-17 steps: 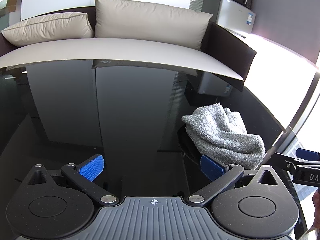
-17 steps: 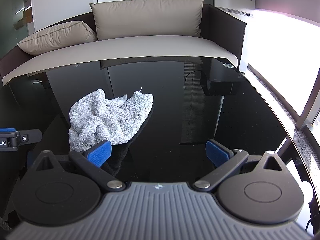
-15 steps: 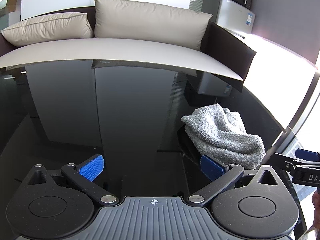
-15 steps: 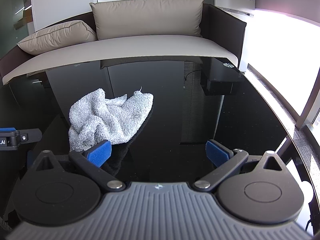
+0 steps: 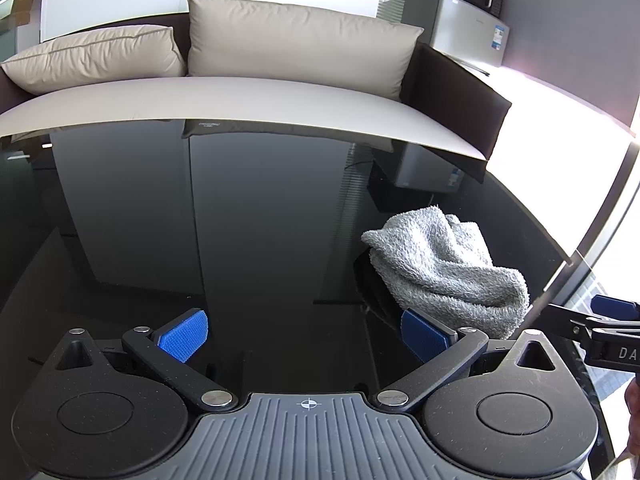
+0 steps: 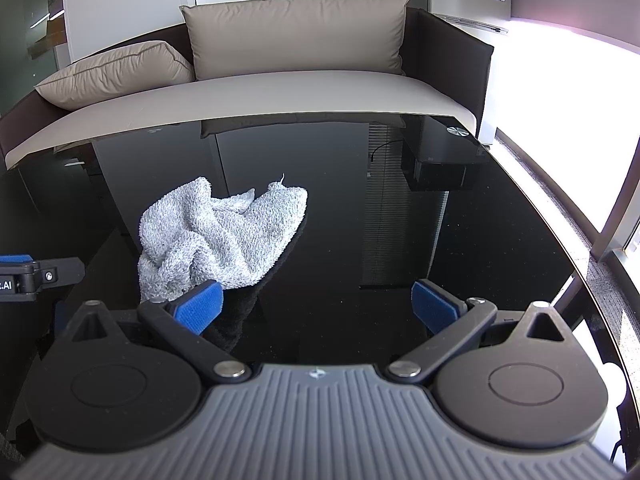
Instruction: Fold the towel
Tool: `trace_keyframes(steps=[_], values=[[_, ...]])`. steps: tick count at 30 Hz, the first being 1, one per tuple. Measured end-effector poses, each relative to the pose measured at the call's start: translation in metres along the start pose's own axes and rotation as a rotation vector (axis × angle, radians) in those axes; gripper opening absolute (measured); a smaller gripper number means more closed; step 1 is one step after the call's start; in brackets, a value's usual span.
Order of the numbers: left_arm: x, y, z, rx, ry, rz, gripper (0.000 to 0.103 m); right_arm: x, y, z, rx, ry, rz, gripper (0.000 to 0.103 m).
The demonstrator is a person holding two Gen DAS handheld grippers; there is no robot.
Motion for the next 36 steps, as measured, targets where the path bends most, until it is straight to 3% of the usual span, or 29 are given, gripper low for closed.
trace_keyframes(steps=[36], values=[[0.0022,-0.0008,-0.0020,0.000,0.002,-0.002,0.102,-0.0014,-0.0011,0.0019,0.009,-0.003,0.005,0.103]])
Point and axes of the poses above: each gripper's, at about its wrist camera, not at the fingertips, and z roughly against the way its jaws point, x to its right, y to its top, the point moved 7 cm from there along -z, roughly the way its jaws point, and after that the axes turned 9 degrees about z, right-handed, at the moved point
